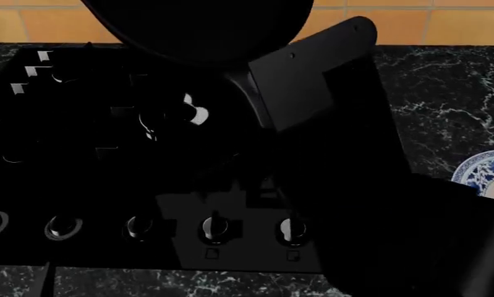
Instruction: Pick up the pan and dump the vegetables in it onto the plate. Then return the pan to the stove.
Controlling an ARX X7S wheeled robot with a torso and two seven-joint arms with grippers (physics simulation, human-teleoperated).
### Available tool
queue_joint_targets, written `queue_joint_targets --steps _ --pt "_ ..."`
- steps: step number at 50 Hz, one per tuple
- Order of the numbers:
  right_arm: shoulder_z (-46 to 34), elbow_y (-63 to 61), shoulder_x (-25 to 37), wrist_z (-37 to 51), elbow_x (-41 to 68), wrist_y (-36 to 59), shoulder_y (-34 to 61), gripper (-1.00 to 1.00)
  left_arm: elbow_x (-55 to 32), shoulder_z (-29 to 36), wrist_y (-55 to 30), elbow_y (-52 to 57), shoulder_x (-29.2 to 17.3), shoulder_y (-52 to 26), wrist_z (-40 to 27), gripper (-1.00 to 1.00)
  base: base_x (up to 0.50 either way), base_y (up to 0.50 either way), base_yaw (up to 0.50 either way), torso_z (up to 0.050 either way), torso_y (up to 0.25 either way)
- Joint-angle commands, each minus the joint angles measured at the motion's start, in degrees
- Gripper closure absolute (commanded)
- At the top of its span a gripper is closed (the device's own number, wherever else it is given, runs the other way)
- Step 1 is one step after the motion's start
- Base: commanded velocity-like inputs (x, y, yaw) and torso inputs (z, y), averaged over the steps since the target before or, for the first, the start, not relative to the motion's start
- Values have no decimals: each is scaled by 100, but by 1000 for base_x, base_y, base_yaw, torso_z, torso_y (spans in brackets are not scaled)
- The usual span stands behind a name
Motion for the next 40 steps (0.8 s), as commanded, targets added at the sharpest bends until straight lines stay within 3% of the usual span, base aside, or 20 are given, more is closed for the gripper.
queue_joint_targets --steps 1,21,34,40 --pt "-174 1374 -450 -633 -783 101 637 100 83 -37 23 -22 -69 129 19 -100 0 0 0 0 0" --pt "-1342 3592 -1597 -1805 -1655 331 1572 100 172 -123 165 -140 -162 327 123 -100 0 0 0 1 2" --pt "-2087 6547 -2816 -3053 -2474 -398 1995 100 342 -126 307 -214 -344 491 174 -100 0 0 0 1 2" --pt "-2092 6897 -2983 -3190 -2494 -551 1965 100 358 -156 247 -146 -365 512 157 -100 0 0 0 0 0"
